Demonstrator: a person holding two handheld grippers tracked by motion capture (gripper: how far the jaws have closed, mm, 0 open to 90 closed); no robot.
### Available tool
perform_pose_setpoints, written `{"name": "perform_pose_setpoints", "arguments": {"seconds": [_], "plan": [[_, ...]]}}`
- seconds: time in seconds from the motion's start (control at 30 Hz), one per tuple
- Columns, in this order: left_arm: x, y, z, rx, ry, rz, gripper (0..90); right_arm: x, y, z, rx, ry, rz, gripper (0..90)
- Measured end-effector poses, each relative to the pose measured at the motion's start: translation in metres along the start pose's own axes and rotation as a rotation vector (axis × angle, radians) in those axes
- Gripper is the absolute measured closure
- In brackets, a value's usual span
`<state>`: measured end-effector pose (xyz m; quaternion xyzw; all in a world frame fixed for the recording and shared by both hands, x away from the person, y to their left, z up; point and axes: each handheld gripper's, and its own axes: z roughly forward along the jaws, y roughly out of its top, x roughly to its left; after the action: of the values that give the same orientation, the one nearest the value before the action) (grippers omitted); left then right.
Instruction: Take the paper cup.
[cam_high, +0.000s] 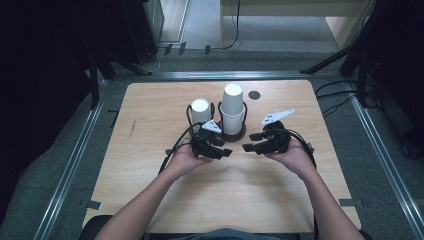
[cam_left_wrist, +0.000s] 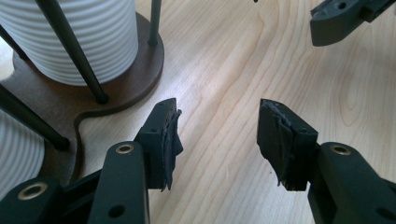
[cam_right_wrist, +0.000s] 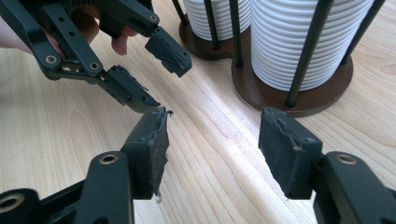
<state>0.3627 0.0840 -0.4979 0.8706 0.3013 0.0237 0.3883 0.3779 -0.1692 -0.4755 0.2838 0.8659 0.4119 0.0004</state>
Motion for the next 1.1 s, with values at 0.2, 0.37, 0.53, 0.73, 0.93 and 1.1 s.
{"name": "perform_pose_setpoints", "arguments": {"seconds": [0.2, 0.37, 0.53, 0.73, 0.93, 1.1], "plan": [[-0.001, 0.001, -0.002, -0.004, 0.0, 0.006, 48.8, -0.002, 0.0, -0.003, 0.004, -0.012, -0.003, 40.0], [-0.001, 0.002, -0.008, -0.045, 0.028, -0.007, 48.3, -0.003, 0.001, -0.004, 0.012, -0.013, -0.006, 38.4], [0.003, 0.002, -0.01, -0.029, 0.002, -0.031, 61.3, -0.004, 0.005, -0.006, 0.014, -0.028, -0.019, 37.1], [0.004, 0.002, -0.015, -0.042, 0.0, -0.05, 67.0, 0.0, 0.01, -0.013, 0.013, -0.053, -0.051, 35.4], [0.005, 0.006, -0.019, -0.042, 0.003, -0.039, 75.2, -0.002, 0.017, -0.013, 0.018, -0.068, -0.059, 34.9], [0.003, 0.011, -0.022, -0.069, 0.025, -0.058, 82.8, -0.005, 0.024, -0.017, 0.003, -0.083, -0.054, 34.7]]}}
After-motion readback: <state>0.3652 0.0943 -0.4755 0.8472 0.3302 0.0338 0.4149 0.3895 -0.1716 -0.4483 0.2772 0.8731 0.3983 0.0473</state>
